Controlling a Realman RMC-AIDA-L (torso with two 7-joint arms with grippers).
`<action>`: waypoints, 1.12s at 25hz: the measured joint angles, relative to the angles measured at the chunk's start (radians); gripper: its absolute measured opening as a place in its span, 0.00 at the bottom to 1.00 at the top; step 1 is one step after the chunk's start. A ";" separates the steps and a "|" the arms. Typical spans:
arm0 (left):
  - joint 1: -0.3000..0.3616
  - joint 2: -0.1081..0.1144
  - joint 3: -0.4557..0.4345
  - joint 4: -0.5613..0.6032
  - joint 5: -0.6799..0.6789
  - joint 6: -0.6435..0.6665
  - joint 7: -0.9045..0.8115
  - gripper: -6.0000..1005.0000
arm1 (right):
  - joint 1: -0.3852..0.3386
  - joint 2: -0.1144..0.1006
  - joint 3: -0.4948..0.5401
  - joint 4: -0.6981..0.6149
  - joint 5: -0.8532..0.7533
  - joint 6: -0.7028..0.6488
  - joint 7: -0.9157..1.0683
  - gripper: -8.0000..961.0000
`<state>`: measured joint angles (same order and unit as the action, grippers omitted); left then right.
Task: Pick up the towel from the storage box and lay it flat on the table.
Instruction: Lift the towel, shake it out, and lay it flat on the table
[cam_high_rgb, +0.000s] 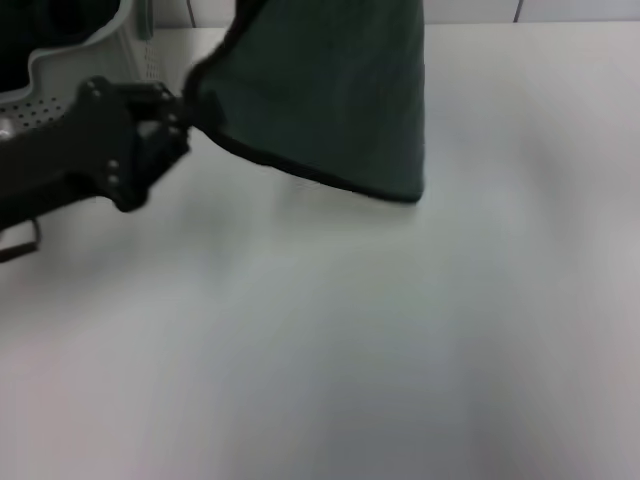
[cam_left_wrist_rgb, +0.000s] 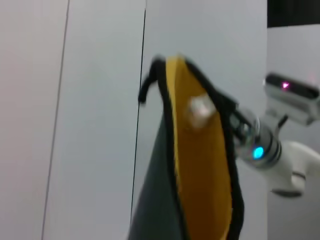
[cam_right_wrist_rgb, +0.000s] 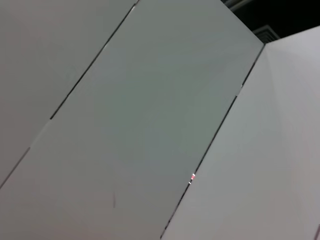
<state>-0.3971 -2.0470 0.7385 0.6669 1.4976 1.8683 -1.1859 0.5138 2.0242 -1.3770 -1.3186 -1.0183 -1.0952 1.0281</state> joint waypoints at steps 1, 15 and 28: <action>0.002 0.004 0.000 0.005 -0.010 0.007 -0.005 0.04 | -0.008 0.000 -0.002 -0.001 0.000 0.000 0.002 0.01; -0.033 0.084 -0.017 0.100 -0.156 0.035 -0.236 0.03 | -0.154 -0.004 -0.040 0.050 -0.067 0.054 0.106 0.01; -0.083 0.103 -0.095 0.192 0.041 -0.040 -0.368 0.03 | -0.156 -0.010 -0.044 0.037 -0.247 0.003 0.462 0.01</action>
<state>-0.4803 -1.9443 0.6437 0.8589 1.5390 1.8281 -1.5543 0.3579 2.0140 -1.4207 -1.2816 -1.2655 -1.0926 1.4902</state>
